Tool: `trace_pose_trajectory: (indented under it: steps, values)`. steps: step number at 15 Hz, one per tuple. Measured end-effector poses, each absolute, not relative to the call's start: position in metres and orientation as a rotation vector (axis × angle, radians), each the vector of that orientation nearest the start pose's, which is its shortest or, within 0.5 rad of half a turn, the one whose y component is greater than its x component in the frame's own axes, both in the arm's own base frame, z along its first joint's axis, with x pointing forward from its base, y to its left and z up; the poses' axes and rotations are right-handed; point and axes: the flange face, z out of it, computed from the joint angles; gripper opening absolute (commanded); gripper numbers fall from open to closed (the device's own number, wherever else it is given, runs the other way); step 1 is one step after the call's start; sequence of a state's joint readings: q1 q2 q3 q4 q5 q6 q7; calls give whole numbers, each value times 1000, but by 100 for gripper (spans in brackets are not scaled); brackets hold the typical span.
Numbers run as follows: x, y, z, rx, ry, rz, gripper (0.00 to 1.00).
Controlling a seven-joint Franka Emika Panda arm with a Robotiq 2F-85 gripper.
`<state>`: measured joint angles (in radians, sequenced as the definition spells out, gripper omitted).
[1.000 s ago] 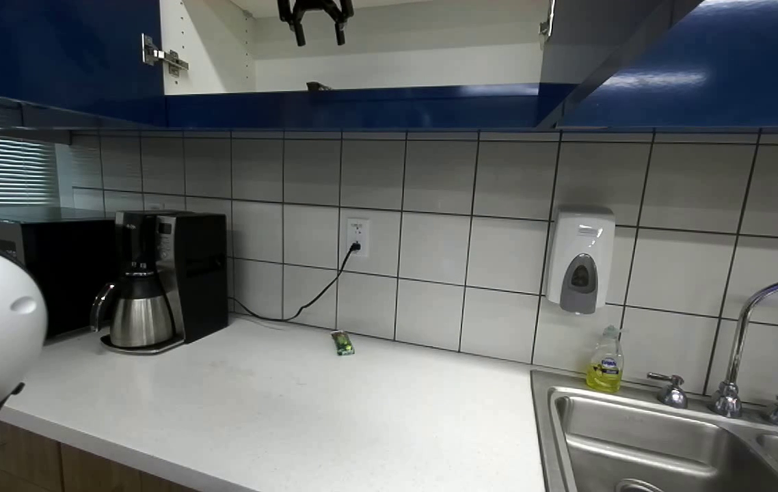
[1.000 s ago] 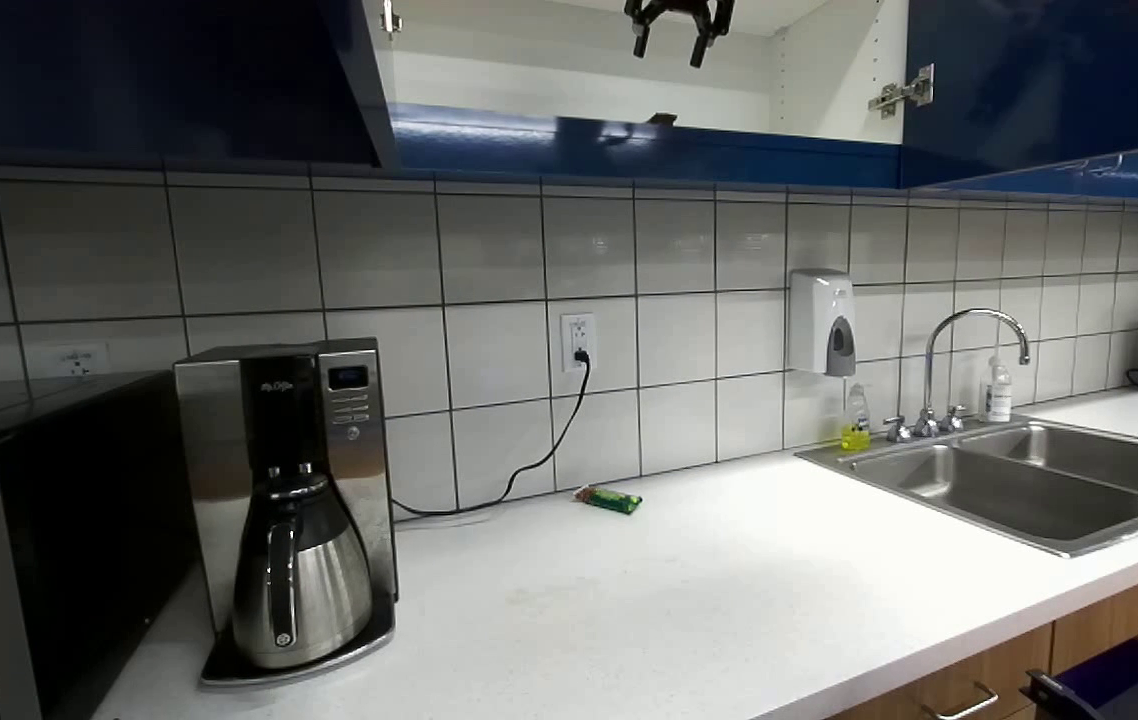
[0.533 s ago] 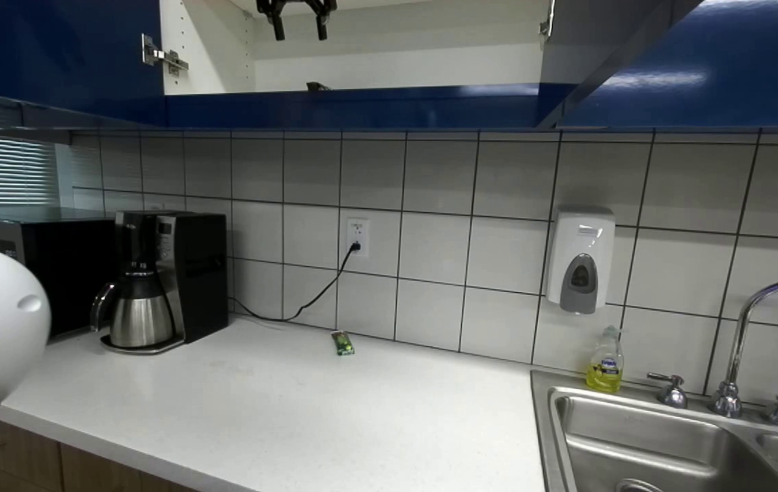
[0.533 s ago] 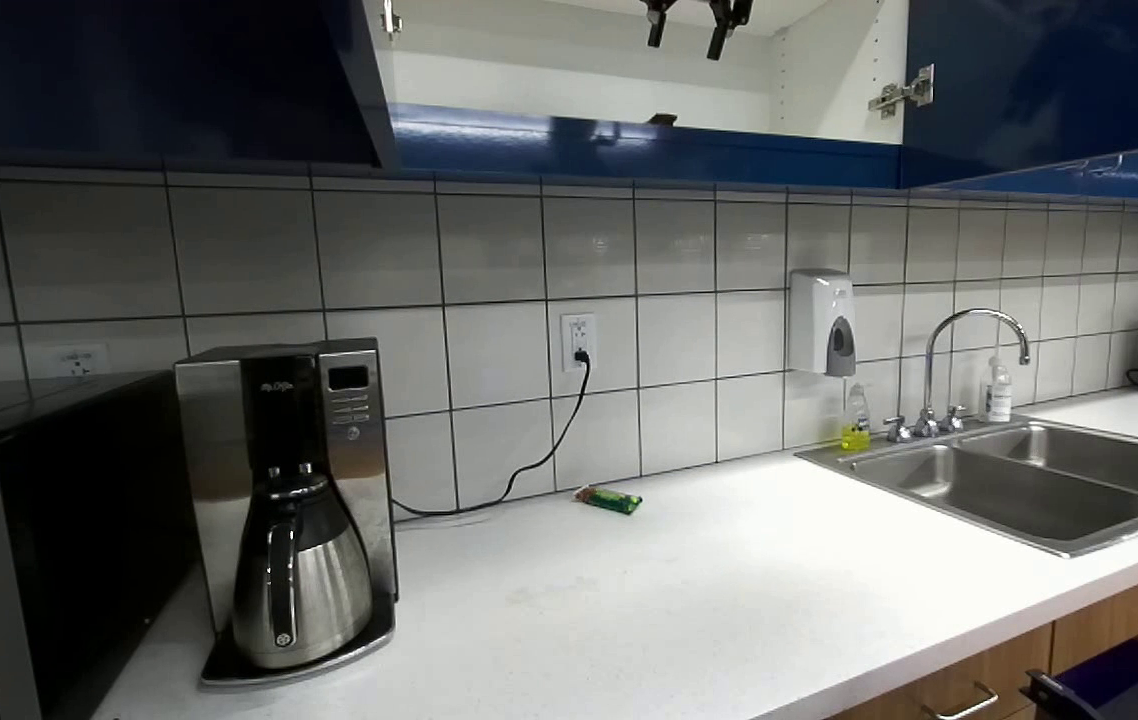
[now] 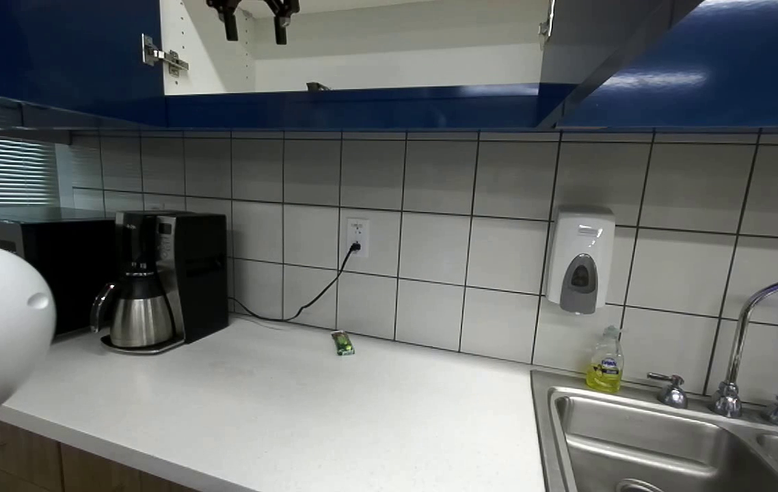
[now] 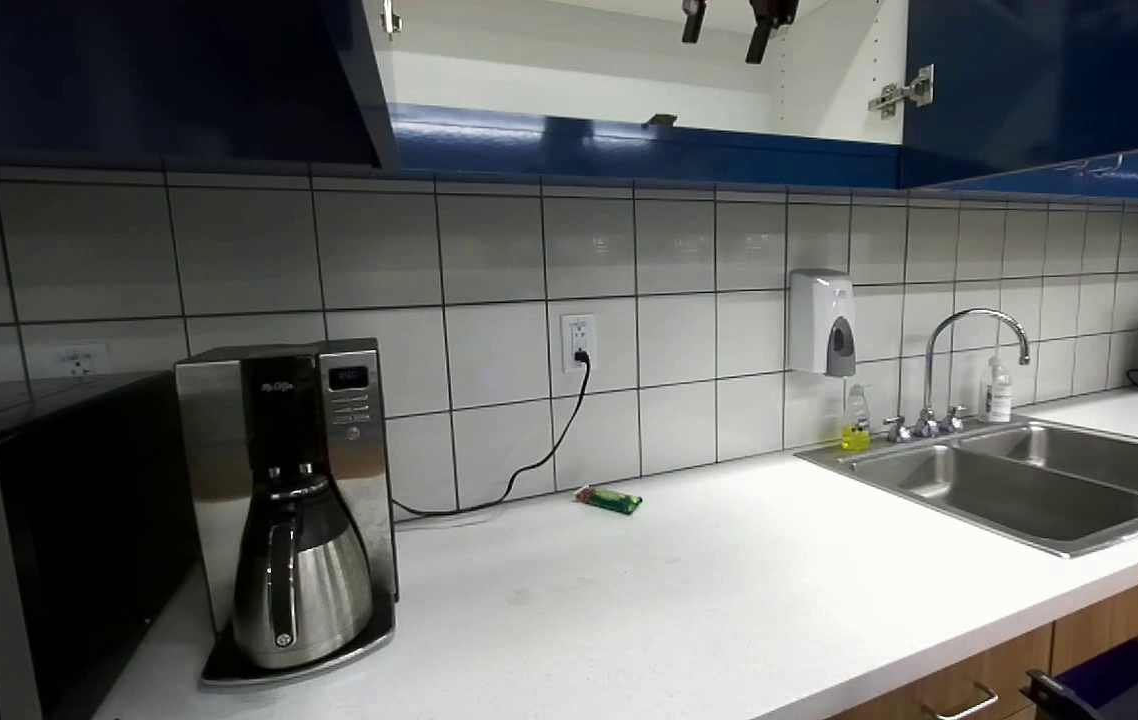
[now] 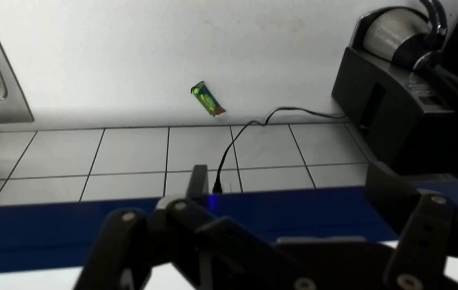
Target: Put the brown snack bar in the top cabinet
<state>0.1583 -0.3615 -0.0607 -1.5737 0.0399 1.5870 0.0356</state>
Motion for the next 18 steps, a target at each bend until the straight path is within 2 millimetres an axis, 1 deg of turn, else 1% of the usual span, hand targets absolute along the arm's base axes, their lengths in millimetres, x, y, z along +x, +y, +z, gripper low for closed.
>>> trace_pose_trajectory:
  steps: [4, 6, 8, 11, 13, 16, 18]
  values:
    - [384, 36, 743, -3021, -106, -374, 100]
    - [373, 36, 710, -3012, -106, -280, 100]
    - [366, 35, 677, -3013, -101, -193, 100]
    - [364, 32, 630, -3021, -93, -90, 100]
    - [366, 31, 603, -3028, -91, -44, 100]
    - [372, 28, 569, -3053, -100, -52, 100]
    - [378, 26, 550, -3066, -119, -82, 100]
